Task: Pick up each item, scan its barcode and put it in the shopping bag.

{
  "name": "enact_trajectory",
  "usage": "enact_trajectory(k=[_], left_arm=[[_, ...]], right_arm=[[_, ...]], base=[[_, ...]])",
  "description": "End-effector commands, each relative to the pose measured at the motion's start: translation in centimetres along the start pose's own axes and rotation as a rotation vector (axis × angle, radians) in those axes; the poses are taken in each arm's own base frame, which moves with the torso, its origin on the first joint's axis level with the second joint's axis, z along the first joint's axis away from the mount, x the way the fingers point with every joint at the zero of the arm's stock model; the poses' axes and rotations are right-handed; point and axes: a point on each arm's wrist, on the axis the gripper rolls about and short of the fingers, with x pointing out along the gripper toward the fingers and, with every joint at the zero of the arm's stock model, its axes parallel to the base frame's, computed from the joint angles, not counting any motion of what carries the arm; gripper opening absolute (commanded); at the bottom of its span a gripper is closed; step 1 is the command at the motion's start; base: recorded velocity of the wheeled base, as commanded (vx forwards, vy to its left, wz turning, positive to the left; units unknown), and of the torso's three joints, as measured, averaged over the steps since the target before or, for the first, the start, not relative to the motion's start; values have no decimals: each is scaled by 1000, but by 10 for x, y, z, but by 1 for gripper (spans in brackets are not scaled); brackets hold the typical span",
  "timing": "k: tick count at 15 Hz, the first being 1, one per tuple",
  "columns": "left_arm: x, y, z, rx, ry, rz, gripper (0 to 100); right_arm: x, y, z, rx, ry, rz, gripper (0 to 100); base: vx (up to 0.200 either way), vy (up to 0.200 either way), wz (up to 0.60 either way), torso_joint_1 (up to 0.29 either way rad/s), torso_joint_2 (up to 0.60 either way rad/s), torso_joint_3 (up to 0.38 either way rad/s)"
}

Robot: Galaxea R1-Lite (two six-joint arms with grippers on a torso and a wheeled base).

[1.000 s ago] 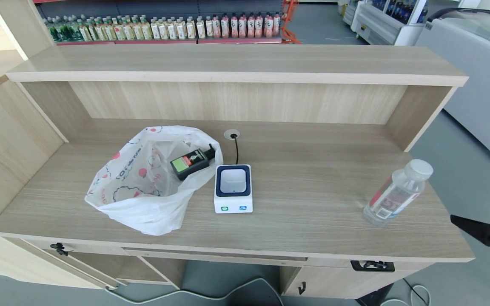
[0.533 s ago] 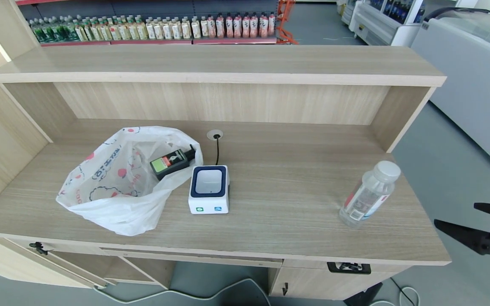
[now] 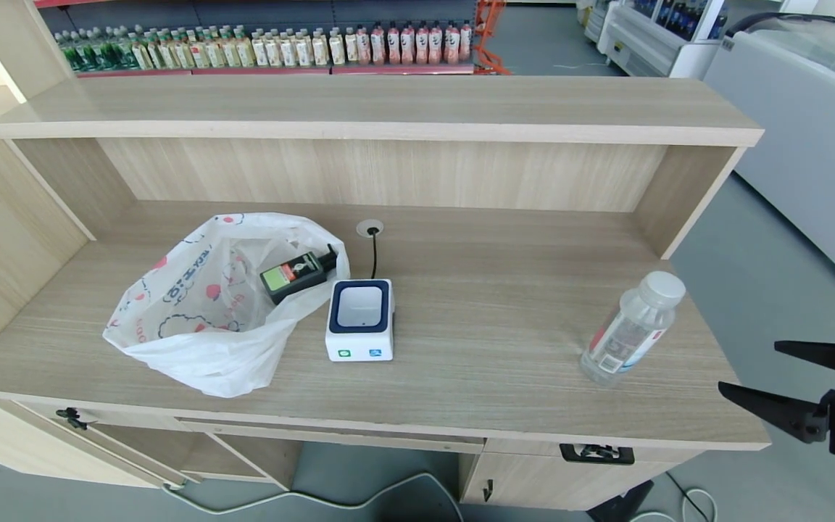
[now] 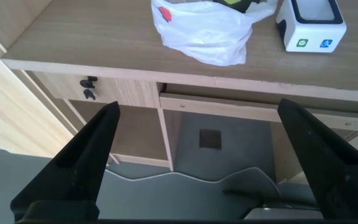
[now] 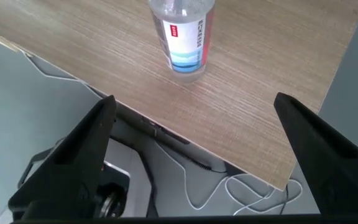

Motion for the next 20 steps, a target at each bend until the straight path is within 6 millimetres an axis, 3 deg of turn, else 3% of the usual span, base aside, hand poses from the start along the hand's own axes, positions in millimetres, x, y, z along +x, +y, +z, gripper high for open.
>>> enact_trajectory(k=[1, 9, 20], left_arm=[[0, 0, 0, 0, 0, 0, 100], [0, 0, 0, 0, -1, 0, 100], [0, 0, 0, 0, 0, 0, 100]], right_arm=[[6, -2, -2, 6, 17, 13, 100], [56, -18, -2, -68, -17, 58, 100], [96, -21, 7, -156, -15, 130, 100]], base=[[0, 0, 0, 0, 0, 0], [0, 0, 0, 0, 0, 0], [0, 0, 0, 0, 0, 0]])
